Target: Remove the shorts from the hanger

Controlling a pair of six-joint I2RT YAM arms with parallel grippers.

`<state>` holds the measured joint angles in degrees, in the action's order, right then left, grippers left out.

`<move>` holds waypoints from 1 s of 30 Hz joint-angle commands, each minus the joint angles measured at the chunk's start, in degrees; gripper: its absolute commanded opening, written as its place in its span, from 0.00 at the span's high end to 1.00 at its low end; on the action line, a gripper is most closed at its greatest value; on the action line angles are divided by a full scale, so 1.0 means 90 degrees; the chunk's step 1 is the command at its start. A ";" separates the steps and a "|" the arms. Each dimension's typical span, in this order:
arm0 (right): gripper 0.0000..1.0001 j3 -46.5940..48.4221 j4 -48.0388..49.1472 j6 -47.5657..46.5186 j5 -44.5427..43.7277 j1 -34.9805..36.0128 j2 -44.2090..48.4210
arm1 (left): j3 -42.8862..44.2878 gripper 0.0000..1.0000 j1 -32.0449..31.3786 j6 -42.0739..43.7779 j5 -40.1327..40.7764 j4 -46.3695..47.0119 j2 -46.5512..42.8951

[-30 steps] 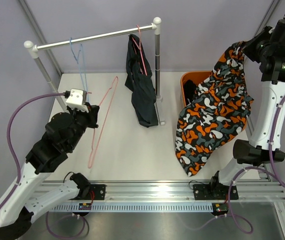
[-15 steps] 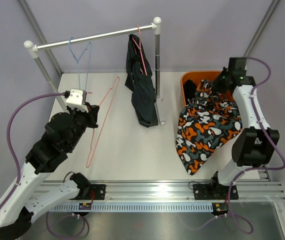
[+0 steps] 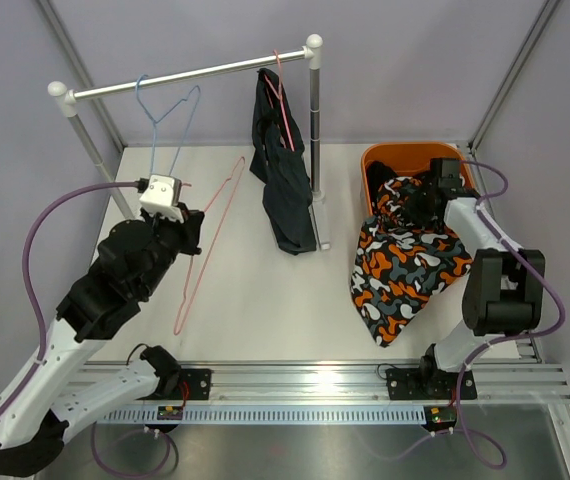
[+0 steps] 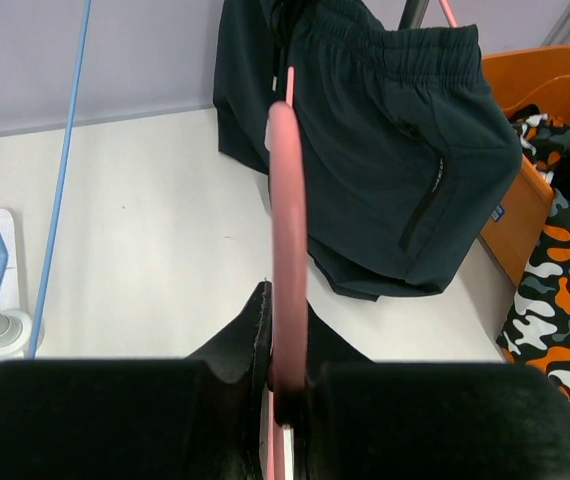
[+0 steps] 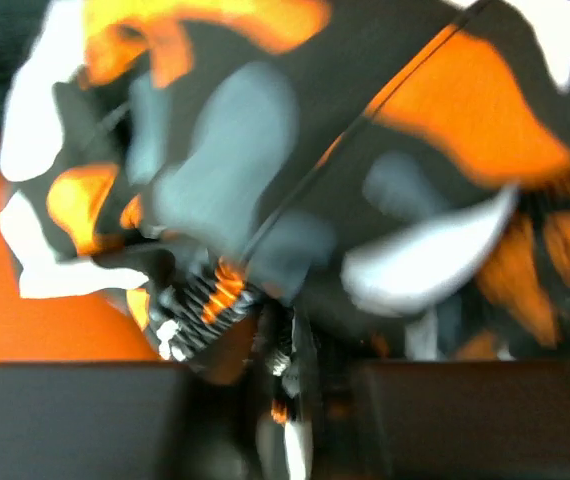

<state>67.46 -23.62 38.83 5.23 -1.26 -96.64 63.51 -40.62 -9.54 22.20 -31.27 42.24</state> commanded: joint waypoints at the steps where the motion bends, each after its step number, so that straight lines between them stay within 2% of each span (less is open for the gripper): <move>1: 0.74 0.0589 -0.0274 -0.0261 -0.0474 0.0081 0.1174 | 0.0365 1.00 -0.0008 -0.0082 -0.0191 0.0134 0.0150; 5: 0.50 0.1020 -0.0696 -0.0447 -0.0552 0.0081 0.1928 | 0.0707 1.00 0.0002 -0.0189 -0.0240 -0.0051 0.0501; 6: 0.40 0.1059 -0.0716 -0.0457 -0.0707 0.0081 0.2113 | 0.0804 1.00 0.0002 -0.0200 -0.0211 -0.0148 0.0676; 9: 0.28 0.1176 -0.0813 -0.0506 -0.0640 0.0081 0.2690 | 0.1282 1.00 0.0002 -0.0248 -0.0152 -0.0343 0.0999; 15: 0.25 0.1167 -0.1009 -0.0428 -0.0182 0.0091 0.3705 | 0.2659 1.00 0.0177 -0.0171 0.0093 -0.0969 0.2239; 19: 0.23 0.0972 -0.1038 -0.0389 0.0121 0.0101 0.4466 | 0.3294 1.00 0.0967 -0.0180 -0.1075 -0.0950 0.2816; 20: 0.23 0.0874 -0.1057 -0.0389 0.0199 0.0101 0.4691 | 0.3489 1.00 0.1375 -0.0209 -0.1263 -0.0892 0.3097; 24: 0.23 0.0698 -0.1096 -0.0408 0.0346 0.0110 0.5073 | 0.4144 1.00 0.1798 -0.0171 -0.1732 -0.0804 0.3499; 30: 0.24 0.0444 -0.1038 -0.0330 0.0834 0.0110 0.5591 | 0.4836 1.00 0.2120 0.0015 -0.1909 -0.0374 0.4075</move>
<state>72.49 -33.08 35.55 8.58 -0.73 -47.29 101.91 -22.72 -10.48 9.10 -39.86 77.36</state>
